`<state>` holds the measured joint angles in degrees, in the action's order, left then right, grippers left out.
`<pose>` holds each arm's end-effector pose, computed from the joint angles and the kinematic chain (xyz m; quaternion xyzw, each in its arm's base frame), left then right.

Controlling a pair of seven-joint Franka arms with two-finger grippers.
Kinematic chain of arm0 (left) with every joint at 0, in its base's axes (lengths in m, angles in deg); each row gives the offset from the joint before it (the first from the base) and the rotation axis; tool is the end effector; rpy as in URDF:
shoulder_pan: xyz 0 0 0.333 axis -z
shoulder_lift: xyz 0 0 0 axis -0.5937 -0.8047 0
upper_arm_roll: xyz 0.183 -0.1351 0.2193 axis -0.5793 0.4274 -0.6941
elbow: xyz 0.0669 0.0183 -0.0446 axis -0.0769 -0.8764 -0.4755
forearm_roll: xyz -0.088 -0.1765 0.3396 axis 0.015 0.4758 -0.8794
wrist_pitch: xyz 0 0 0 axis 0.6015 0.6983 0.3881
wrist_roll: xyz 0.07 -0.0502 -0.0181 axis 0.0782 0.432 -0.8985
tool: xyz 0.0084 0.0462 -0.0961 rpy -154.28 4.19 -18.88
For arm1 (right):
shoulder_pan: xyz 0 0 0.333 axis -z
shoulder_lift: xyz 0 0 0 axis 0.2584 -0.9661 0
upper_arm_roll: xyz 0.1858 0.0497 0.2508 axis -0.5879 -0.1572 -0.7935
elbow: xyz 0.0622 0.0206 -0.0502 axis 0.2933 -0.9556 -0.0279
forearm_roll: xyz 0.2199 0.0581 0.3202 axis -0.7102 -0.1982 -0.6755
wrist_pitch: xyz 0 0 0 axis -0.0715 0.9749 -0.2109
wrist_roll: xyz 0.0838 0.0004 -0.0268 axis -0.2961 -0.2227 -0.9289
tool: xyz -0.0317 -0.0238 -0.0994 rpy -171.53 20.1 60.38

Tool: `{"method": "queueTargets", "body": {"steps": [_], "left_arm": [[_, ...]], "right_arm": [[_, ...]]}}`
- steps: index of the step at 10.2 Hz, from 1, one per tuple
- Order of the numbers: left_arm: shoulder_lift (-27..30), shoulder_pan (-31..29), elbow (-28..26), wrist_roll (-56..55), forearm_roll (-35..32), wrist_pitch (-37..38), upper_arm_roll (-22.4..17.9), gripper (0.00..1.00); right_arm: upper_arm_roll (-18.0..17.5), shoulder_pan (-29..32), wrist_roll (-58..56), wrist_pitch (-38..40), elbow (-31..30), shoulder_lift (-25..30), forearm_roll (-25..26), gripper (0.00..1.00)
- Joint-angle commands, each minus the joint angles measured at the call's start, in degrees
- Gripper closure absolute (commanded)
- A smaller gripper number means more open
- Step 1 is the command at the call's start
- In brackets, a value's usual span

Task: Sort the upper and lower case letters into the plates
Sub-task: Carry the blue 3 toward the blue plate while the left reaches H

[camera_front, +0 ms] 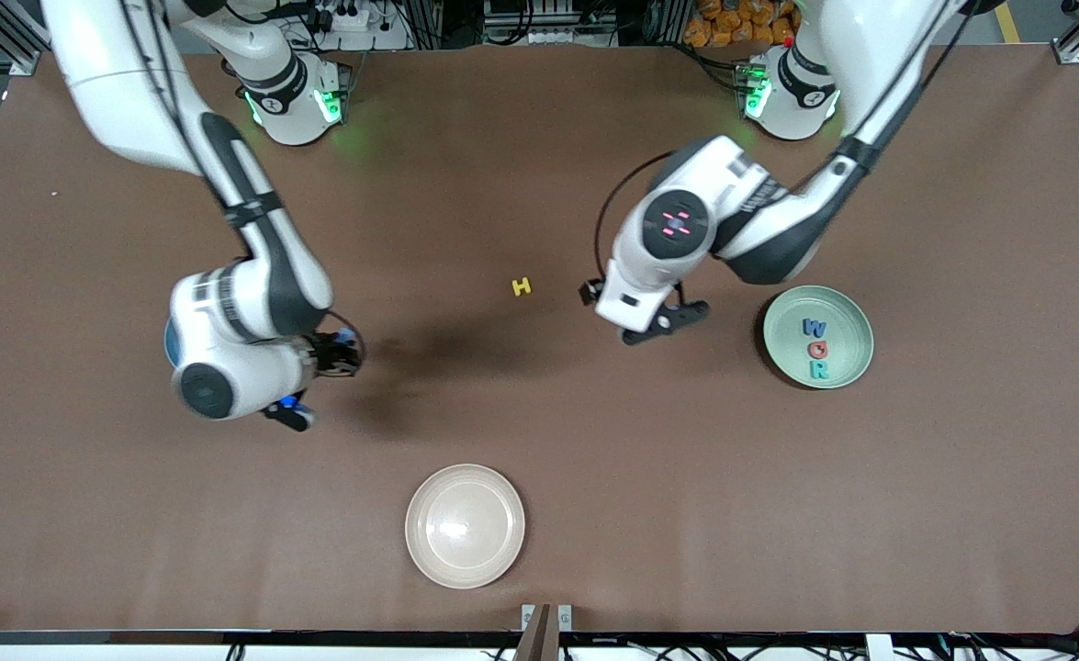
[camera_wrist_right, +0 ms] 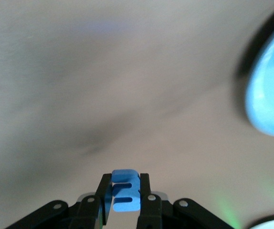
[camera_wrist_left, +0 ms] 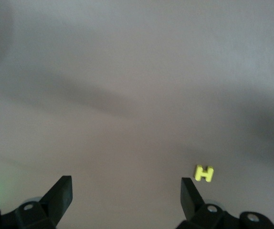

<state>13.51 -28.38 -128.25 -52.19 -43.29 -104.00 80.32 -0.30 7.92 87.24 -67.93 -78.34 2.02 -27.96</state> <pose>0.5013 -0.4311 0.3455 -0.9747 -0.1917 0.1139 0.0162 0.6326 0.1230 0.2635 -0.9457 0.2008 0.2555 0.0021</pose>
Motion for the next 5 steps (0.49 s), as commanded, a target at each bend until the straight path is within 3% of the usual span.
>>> {"method": "queueTargets", "body": {"steps": [1, 3, 5], "left_arm": [[-5.7, 4.5, 5.1, -6.4, -1.6, -2.1, -2.4, 0.0], [-8.6, 6.9, 5.2, -12.7, -1.9, -8.2, -3.0, 0.0], [-9.3, 14.1, 5.2, -13.5, -1.8, -12.6, -9.8, 0.0]], "right_arm": [[-0.6, 4.4, -10.4, 4.0, 0.0, 0.6, 2.9, 0.86], [-0.6, 8.1, -17.9, 4.7, -0.9, 0.1, 7.0, 0.86], [-0.6, 10.5, -27.1, 3.6, -3.5, -0.6, 11.2, 0.86]]}}
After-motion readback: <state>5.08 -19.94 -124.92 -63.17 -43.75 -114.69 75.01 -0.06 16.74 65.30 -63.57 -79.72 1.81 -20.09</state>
